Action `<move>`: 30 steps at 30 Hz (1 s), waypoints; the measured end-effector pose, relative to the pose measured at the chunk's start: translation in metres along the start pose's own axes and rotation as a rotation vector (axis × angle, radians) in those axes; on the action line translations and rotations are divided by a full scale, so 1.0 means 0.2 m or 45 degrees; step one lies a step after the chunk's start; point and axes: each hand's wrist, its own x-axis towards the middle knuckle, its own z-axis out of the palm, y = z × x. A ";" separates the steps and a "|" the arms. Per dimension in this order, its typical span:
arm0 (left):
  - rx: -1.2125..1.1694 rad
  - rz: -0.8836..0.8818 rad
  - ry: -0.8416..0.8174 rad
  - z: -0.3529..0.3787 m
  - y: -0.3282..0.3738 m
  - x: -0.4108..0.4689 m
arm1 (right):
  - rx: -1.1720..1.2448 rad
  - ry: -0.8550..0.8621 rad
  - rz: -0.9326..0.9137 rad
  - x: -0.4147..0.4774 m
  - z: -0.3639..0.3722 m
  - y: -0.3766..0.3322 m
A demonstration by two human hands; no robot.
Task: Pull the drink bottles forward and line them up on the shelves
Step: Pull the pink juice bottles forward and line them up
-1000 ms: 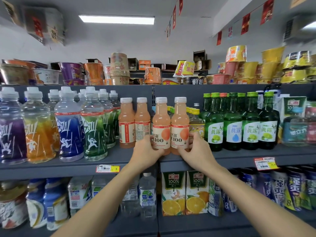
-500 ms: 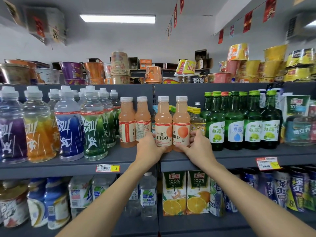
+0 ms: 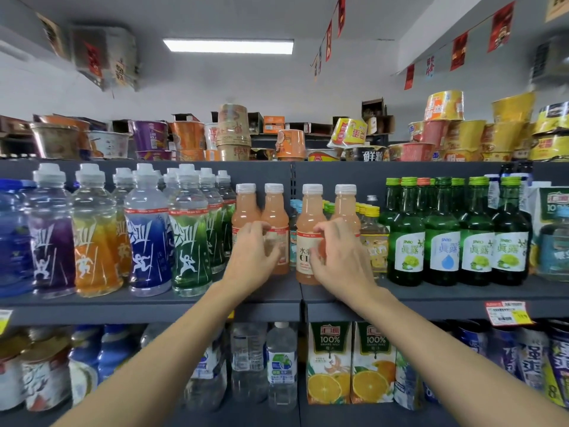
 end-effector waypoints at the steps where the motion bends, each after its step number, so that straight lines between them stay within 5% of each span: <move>1: 0.081 0.064 0.029 -0.03 -0.02 0.02 | -0.005 -0.013 -0.086 0.04 0.01 -0.04; 7: 0.236 0.123 0.148 -0.09 -0.05 0.18 | 0.216 -0.226 -0.132 0.30 0.11 -0.28; 13: -0.075 -0.332 0.086 -0.08 -0.02 0.36 | -0.103 -0.412 0.036 0.59 0.16 -0.37; 19: -0.254 -0.542 0.008 -0.05 -0.05 0.39 | -0.160 -0.659 0.145 0.72 0.20 -0.33; 30: -0.098 -0.572 0.010 -0.08 -0.04 0.39 | -0.039 -0.609 0.157 0.78 0.18 -0.32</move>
